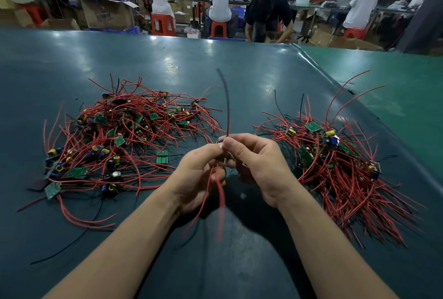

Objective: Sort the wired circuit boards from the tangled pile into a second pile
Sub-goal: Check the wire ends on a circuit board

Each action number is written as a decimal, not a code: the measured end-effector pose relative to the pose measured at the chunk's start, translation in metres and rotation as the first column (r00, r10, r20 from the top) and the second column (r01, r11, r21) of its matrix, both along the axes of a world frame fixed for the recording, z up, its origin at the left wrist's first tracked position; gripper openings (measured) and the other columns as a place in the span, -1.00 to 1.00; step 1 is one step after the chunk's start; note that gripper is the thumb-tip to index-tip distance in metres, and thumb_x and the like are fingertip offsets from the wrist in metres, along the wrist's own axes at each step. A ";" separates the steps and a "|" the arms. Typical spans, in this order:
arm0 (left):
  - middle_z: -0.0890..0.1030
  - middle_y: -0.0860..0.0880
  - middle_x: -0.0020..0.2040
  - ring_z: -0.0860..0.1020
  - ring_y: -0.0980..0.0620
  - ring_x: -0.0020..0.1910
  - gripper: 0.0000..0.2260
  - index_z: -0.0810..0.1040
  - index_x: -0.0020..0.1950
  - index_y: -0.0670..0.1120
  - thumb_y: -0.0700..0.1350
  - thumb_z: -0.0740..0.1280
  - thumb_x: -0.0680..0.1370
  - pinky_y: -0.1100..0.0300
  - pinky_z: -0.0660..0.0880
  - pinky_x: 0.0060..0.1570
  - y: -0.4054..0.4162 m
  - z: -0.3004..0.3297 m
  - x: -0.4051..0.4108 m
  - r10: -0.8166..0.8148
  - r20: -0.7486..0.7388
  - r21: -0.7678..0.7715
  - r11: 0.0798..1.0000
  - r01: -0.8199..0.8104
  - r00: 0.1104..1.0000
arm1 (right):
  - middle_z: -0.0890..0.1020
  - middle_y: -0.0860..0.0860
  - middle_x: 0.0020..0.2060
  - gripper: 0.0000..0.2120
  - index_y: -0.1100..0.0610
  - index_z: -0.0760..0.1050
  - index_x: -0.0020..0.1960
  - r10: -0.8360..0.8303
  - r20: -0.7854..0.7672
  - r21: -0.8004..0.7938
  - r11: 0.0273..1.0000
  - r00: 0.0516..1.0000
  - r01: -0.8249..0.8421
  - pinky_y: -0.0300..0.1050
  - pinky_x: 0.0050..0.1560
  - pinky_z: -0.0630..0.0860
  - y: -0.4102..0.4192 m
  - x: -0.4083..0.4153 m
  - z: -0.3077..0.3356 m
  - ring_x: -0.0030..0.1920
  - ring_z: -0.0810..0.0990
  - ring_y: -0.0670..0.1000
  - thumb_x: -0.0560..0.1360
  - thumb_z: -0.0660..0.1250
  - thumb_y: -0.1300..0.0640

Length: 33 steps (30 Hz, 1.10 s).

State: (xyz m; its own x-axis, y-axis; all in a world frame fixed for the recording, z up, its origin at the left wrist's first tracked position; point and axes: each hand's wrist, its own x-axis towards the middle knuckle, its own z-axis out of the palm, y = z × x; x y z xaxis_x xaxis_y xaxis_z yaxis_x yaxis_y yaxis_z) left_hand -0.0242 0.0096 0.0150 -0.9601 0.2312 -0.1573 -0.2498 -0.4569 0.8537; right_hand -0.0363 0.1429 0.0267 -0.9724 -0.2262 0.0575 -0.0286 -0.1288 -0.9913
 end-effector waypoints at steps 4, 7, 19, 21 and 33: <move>0.57 -0.08 -0.36 0.33 0.14 -0.60 -0.74 0.57 -0.08 -0.14 0.00 0.41 0.35 0.36 0.28 -0.57 0.001 -0.001 0.001 -0.030 -0.022 -0.046 0.999 0.029 0.999 | 0.54 -0.04 -0.46 -0.85 0.14 0.61 -0.15 -0.092 0.048 -0.029 0.995 0.995 0.094 -0.30 -0.53 0.26 0.009 -0.007 -0.001 -0.53 0.37 -0.08 0.42 0.48 0.05; 0.57 -0.09 -0.40 0.36 0.12 -0.61 -0.69 0.61 -0.08 -0.16 0.03 0.42 0.32 0.35 0.29 -0.56 0.001 -0.001 -0.001 -0.030 0.002 -0.059 0.998 0.030 1.000 | 0.51 -0.06 -0.52 -0.87 0.12 0.54 -0.22 -0.134 0.036 -0.060 0.989 0.990 0.136 -0.34 -0.57 0.23 0.007 -0.008 -0.003 -0.59 0.32 -0.13 0.49 0.44 0.18; 0.49 -0.09 -0.56 0.34 0.08 -0.68 -0.75 0.69 -0.30 -0.10 0.06 0.39 0.21 0.10 0.16 -0.37 -0.002 0.002 0.009 -0.196 -0.101 -0.110 0.977 0.184 0.975 | 0.51 0.00 -0.44 -0.79 0.06 0.53 -0.27 -0.561 -0.249 -0.081 0.825 0.790 0.560 -0.10 -0.34 0.34 0.018 -0.023 -0.005 -0.41 0.42 0.03 0.53 0.41 0.18; 0.48 -0.08 -0.56 0.34 0.08 -0.68 -0.72 0.65 -0.26 -0.15 0.04 0.39 0.21 0.10 0.13 -0.40 -0.002 0.001 0.010 -0.208 -0.108 -0.099 0.975 0.198 0.972 | 0.51 -0.01 -0.42 -0.81 0.05 0.52 -0.25 -0.593 -0.339 -0.041 0.785 0.731 0.618 -0.12 -0.31 0.36 0.019 -0.023 -0.006 -0.39 0.43 0.01 0.53 0.40 0.15; 0.31 -0.02 -0.67 0.24 0.11 -0.71 -0.89 0.56 -0.41 -0.11 -0.08 0.40 0.18 0.24 0.29 -0.49 -0.008 0.003 0.016 -0.246 -0.104 0.102 0.961 0.256 0.964 | 0.52 -0.03 -0.44 -0.84 -0.06 0.56 -0.28 -0.642 -0.273 -0.074 0.756 0.716 0.650 0.09 -0.37 0.44 0.013 -0.027 -0.013 -0.45 0.44 0.11 0.49 0.37 0.00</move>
